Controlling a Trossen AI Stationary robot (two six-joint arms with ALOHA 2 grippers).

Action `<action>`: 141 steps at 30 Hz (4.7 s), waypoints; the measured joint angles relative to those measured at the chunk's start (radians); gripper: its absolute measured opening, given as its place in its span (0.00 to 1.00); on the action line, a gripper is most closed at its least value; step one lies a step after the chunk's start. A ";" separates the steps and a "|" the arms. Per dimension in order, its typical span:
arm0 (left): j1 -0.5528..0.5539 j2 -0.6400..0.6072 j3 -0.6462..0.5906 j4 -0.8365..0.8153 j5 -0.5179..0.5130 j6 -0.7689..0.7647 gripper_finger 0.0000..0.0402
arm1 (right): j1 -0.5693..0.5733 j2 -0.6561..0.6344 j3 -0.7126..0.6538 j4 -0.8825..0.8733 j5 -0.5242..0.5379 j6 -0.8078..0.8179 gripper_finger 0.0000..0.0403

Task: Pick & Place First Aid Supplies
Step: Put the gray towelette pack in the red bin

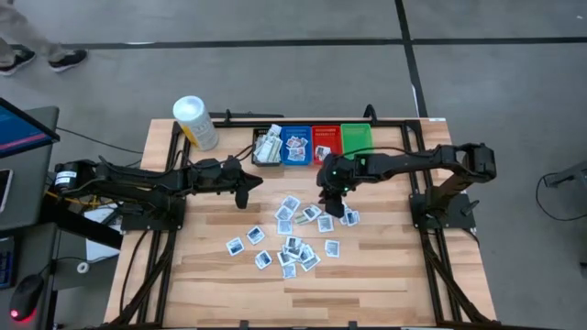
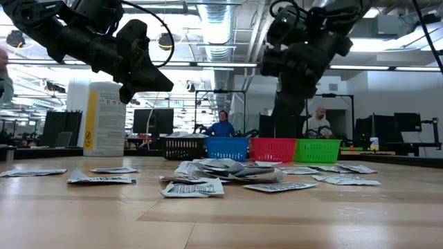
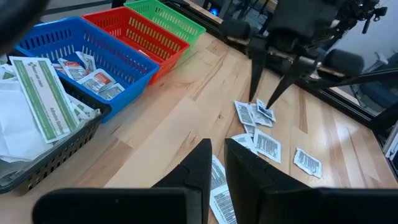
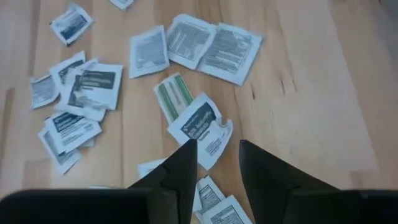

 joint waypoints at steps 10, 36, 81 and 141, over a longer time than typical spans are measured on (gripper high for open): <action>-0.001 0.000 0.000 0.000 0.000 0.000 0.11 | 0.027 0.182 -0.006 0.072 -0.036 0.095 0.28; -0.011 0.000 0.000 0.000 0.000 0.000 0.11 | 0.012 0.249 0.060 0.045 -0.170 0.161 0.28; -0.011 0.000 0.000 0.000 0.000 0.000 0.11 | 0.043 0.335 0.129 -0.009 0.114 0.252 0.21; -0.011 0.000 -0.024 0.003 0.000 -0.025 0.11 | 0.058 0.320 0.128 -0.040 0.281 0.024 0.33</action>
